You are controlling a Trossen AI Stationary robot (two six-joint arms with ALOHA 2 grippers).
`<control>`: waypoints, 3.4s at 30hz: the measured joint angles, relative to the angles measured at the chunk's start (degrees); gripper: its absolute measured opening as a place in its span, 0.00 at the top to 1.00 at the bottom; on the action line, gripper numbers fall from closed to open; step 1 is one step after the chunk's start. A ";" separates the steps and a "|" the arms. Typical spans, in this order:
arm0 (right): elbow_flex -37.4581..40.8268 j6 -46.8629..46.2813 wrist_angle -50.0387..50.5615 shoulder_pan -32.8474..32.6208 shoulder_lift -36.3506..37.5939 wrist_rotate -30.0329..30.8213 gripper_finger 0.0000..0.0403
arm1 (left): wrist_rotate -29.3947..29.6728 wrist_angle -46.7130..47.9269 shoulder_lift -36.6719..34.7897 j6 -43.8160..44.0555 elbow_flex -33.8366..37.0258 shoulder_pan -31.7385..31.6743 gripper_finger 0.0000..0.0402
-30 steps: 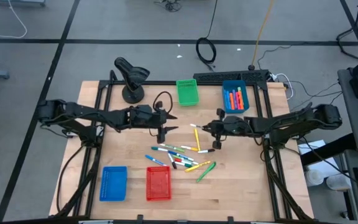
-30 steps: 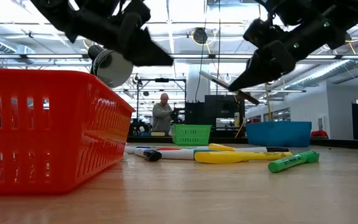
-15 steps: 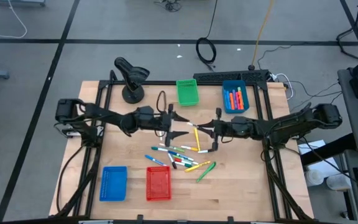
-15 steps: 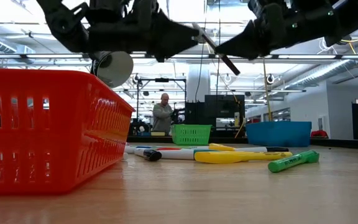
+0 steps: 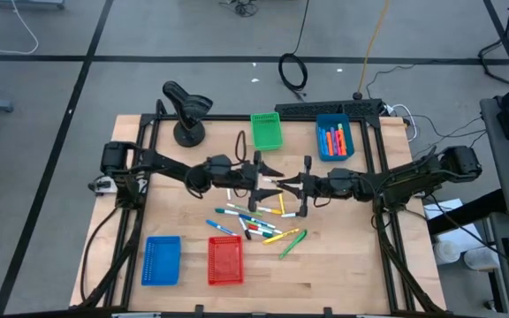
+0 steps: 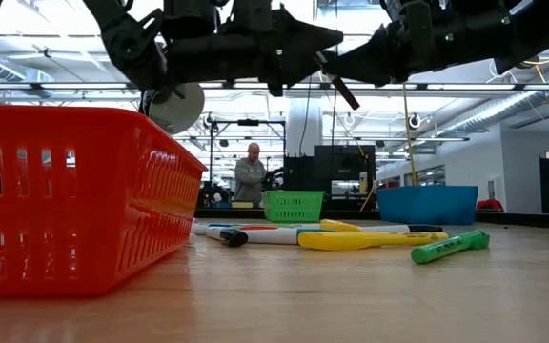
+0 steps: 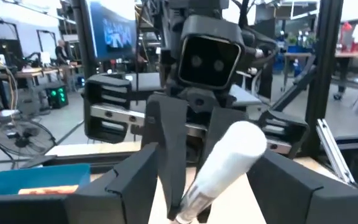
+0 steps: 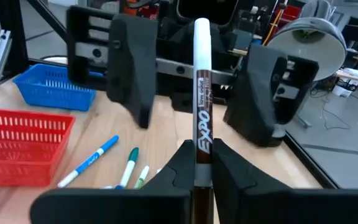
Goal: Pick & Place Markers
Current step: Put the brown thin dry erase marker into the green bin, then put the bottom green thin dry erase marker into the green bin
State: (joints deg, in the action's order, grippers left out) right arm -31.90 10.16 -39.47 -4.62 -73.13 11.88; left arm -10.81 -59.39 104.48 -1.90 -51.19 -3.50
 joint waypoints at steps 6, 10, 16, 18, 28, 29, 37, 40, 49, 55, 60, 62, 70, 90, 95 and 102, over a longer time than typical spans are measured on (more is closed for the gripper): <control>0.00 0.72 -0.05 0.00 0.34 -0.02 0.95 | 0.11 1.78 0.10 -3.61 -0.45 0.23 0.59; 0.00 1.04 0.05 -0.04 0.34 -0.03 0.95 | -0.59 2.01 -0.26 -3.88 -0.45 0.14 0.83; -0.11 0.73 0.12 0.00 0.44 0.03 0.96 | 2.04 4.00 -1.51 -3.11 -0.45 0.34 0.92; -0.11 0.10 0.38 0.06 0.23 0.07 0.94 | 4.28 7.33 -2.90 -3.41 -0.47 0.36 0.92; -0.07 -2.39 2.87 0.15 0.38 12.17 0.72 | 17.76 16.13 -11.01 -5.82 -0.46 0.26 0.92; -0.07 -2.30 2.96 0.15 0.38 12.15 0.70 | 19.07 15.88 -11.03 -6.58 -0.53 0.08 0.92; -0.07 -0.10 3.03 1.26 3.06 12.28 0.66 | 25.06 31.66 -11.43 4.60 -7.32 -10.63 0.92; -0.07 1.69 2.87 2.50 5.19 12.37 0.66 | 21.13 42.23 -9.83 9.66 -14.38 -16.56 0.92; -0.05 2.02 6.02 6.48 12.21 12.20 0.67 | 8.56 58.34 3.44 18.81 -30.52 -25.61 0.92; 0.00 1.56 13.09 6.43 14.18 12.11 0.68 | 8.02 59.24 11.80 20.69 -31.70 -26.94 0.92; 0.00 1.52 12.94 6.43 14.26 12.11 0.68 | 8.31 60.22 14.67 22.13 -31.81 -28.56 0.92; 0.00 1.54 12.45 6.43 14.26 12.11 0.68 | 8.24 60.99 14.71 21.46 -31.75 -28.59 0.90; 0.00 0.71 12.58 6.43 14.26 12.09 0.68 | 6.04 60.85 13.68 16.85 -31.81 -27.10 0.75; 0.00 -0.47 13.24 6.40 14.26 11.89 0.68 | 5.94 69.99 -3.91 3.83 -31.79 -24.43 0.57; -0.02 -0.68 14.51 6.40 14.26 11.87 0.68 | 3.77 75.96 -12.14 0.32 -31.79 -21.20 0.59; -0.02 -2.49 19.31 4.99 14.22 3.44 0.68 | 2.89 82.57 -22.68 -2.33 -24.19 -12.74 0.66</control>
State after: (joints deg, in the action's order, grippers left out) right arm -31.92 7.67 -20.16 0.36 -58.91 15.32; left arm -7.92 23.18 81.79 -4.23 -75.39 -16.23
